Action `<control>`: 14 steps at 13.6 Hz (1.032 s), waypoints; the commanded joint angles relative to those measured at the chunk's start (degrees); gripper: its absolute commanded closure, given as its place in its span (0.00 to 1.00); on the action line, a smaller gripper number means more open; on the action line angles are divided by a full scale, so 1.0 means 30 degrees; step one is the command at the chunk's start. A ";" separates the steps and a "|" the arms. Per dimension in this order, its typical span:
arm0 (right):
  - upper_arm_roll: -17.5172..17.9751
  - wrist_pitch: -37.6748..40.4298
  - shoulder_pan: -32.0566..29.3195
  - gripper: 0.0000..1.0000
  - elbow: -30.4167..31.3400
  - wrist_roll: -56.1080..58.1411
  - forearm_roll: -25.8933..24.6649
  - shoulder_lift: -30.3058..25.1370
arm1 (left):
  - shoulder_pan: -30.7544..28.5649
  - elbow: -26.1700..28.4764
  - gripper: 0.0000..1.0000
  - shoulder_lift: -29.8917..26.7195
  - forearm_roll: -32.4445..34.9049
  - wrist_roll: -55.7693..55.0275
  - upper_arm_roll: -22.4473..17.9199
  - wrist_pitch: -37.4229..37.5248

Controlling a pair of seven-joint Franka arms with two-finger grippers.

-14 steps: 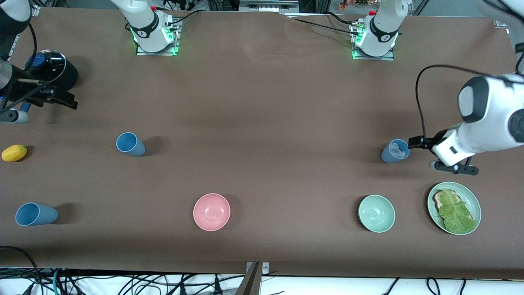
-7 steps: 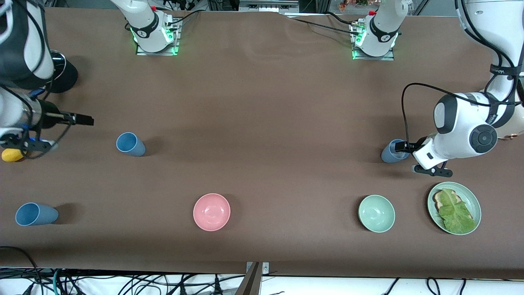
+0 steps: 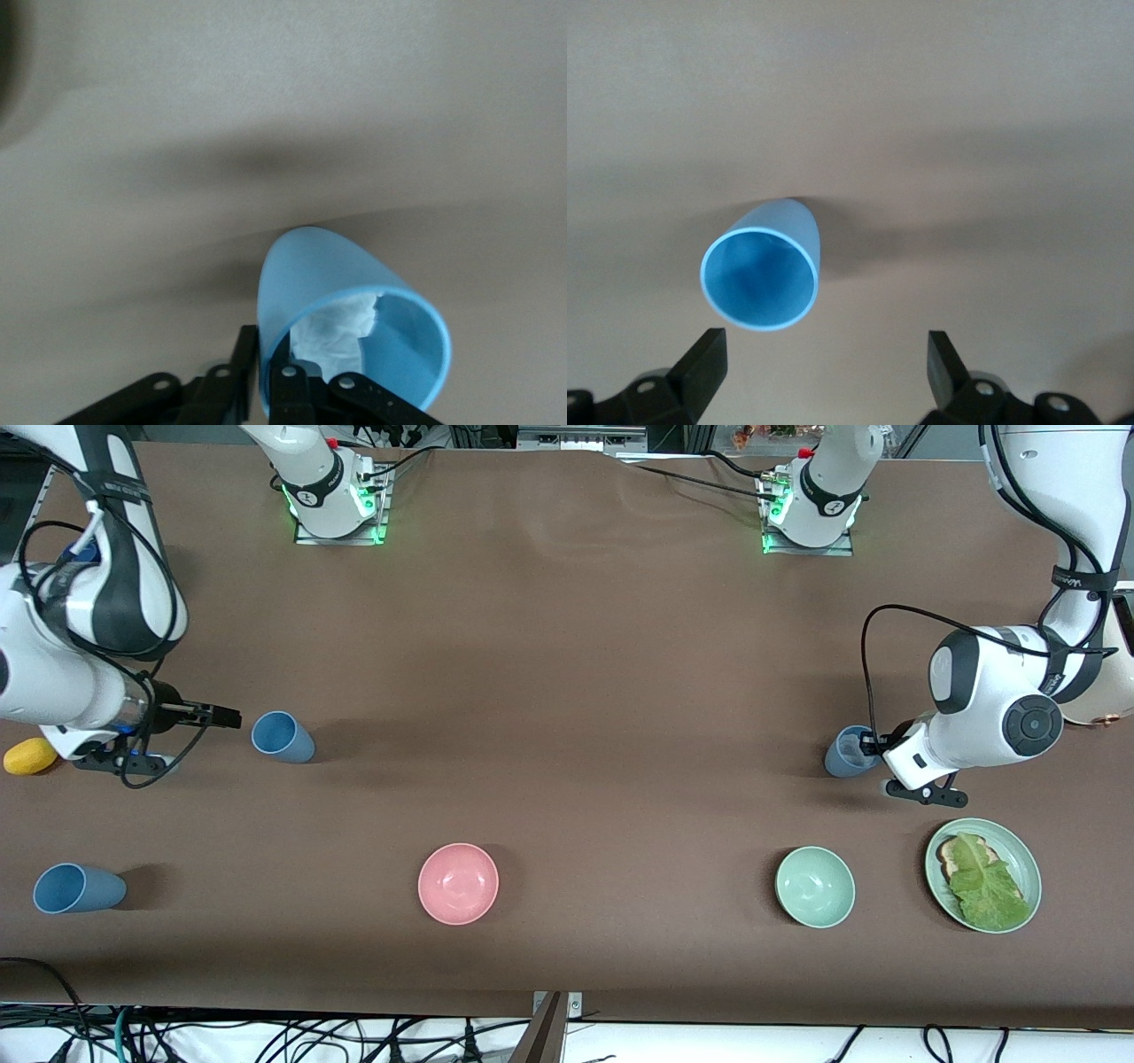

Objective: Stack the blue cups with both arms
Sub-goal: 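Carry the cup to center with the left gripper while the right gripper lifts another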

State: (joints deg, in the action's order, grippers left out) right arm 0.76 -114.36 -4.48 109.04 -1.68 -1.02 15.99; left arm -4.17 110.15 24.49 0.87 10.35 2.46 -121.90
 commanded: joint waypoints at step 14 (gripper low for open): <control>0.0097 -0.3422 -0.0089 0.00 0.2121 0.0120 -0.0188 0.1379 | 0.6776 -0.5662 1.00 0.3874 -0.1580 -1.1766 0.4512 0.0679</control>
State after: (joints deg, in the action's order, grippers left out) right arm 0.76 -123.93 -4.43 114.55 -1.68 -1.04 20.00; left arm 14.46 95.64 32.97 -2.62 -23.06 16.53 -119.18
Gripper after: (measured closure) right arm 0.000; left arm 0.947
